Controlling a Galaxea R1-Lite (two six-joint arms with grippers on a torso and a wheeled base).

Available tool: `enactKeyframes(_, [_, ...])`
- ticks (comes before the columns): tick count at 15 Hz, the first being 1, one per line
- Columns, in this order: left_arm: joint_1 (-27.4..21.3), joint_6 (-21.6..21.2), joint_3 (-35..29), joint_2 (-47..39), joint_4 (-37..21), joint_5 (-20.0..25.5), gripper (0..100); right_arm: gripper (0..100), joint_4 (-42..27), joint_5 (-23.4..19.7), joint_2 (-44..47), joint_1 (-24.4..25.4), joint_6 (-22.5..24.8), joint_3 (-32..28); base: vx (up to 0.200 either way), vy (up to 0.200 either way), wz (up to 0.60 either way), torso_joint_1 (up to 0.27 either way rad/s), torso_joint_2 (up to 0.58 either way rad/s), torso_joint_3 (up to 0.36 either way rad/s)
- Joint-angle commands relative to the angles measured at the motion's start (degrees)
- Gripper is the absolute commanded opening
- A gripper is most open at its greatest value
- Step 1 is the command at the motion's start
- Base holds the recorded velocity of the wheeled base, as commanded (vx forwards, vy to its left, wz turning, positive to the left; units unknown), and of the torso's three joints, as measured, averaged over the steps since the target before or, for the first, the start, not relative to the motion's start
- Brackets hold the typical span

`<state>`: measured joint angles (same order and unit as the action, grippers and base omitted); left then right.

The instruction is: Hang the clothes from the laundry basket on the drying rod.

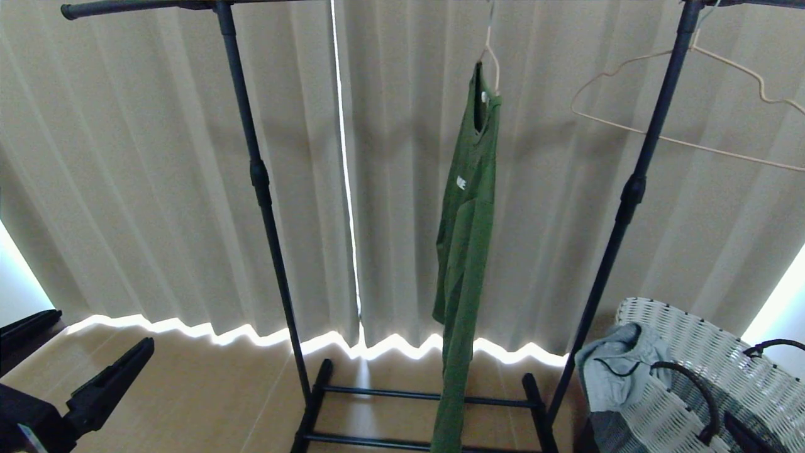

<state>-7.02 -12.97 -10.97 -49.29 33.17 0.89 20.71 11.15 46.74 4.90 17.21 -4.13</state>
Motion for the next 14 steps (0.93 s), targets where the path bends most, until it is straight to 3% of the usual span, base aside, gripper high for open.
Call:
enactKeyframes(1, [-0.1, 0.0, 0.0, 0.0, 0.1, 0.0, 100, 100, 0.0, 0.0, 0.0, 0.0, 0.0, 0.0, 0.0, -0.2, 0.0, 0.007, 0.0, 0.002])
enactKeyframes(2, [-0.1, 0.0, 0.1, 0.0, 0.1, 0.1, 100, 100, 0.0, 0.0, 0.0, 0.0, 0.0, 0.0, 0.0, -0.2, 0.0, -0.007, 0.0, 0.007])
enactKeyframes(12, [-0.1, 0.1, 0.4, -3.1, -0.6, 0.1, 100, 100, 0.1, 0.0, 0.0, 0.0, 0.1, 0.3, 0.0, 0.0, 0.0, 0.0, 0.0, 0.0])
enactKeyframes(14, [-0.1, 0.2, 0.3, -3.2, -0.6, 0.1, 100, 100, 0.0, 0.0, 0.1, 0.0, 0.1, 0.3, 0.2, 0.0, 0.0, 0.007, 0.0, 0.002])
